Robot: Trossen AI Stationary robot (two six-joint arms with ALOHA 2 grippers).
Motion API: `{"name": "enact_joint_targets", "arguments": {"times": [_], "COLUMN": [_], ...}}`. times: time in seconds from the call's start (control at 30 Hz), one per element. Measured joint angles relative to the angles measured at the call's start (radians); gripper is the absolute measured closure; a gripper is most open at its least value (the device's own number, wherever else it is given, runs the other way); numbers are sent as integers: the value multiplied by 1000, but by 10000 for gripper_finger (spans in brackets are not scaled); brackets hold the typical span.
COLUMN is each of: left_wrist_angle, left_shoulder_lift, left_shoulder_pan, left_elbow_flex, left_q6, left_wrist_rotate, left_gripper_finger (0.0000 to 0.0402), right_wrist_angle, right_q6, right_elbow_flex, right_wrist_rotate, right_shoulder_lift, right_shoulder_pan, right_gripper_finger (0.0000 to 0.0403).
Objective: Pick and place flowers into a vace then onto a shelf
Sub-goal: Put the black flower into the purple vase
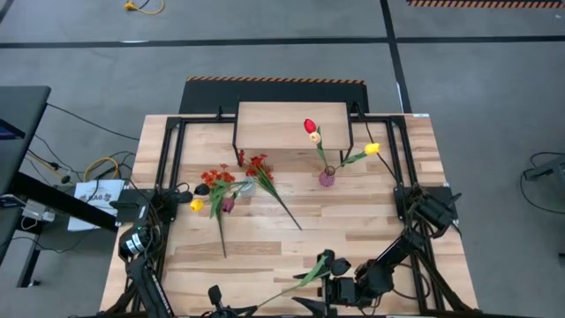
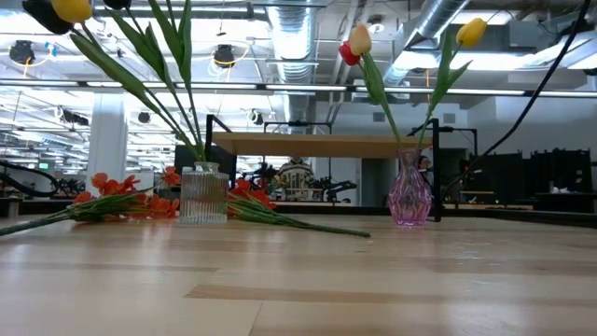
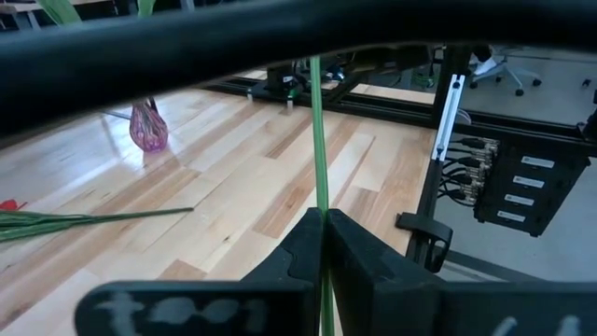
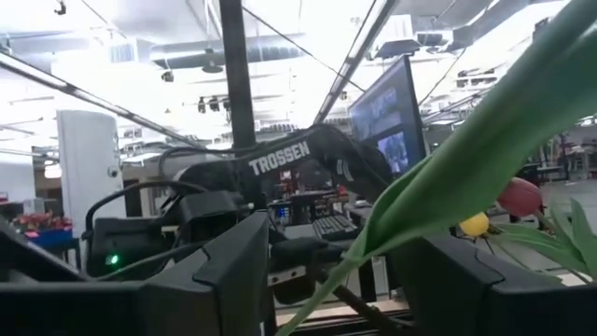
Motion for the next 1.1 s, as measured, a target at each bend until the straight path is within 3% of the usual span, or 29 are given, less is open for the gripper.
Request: {"name": "enact_joint_targets", "arguments": {"times": [0.4, 0.77, 1.1], "left_wrist_angle": [0, 0, 0], "left_shoulder_lift": [0, 0, 1], "left_shoulder_pan": [0, 1, 0], "left_elbow_flex": [0, 0, 0], "left_q6": [0, 0, 0], "left_wrist_rotate": [2, 6, 13], "left_gripper_finger": [401, 401, 364], "right_wrist_angle": [18, 24, -68], "right_q6": [1, -99, -124], "right_elbow_flex": [0, 0, 0], "right_wrist_rotate": [0, -22, -22], "right_shoulder_lift": [0, -2, -41], "right_shoulder_pan": [-14, -6, 10], "right_gripper_finger": [261, 394, 401]}}
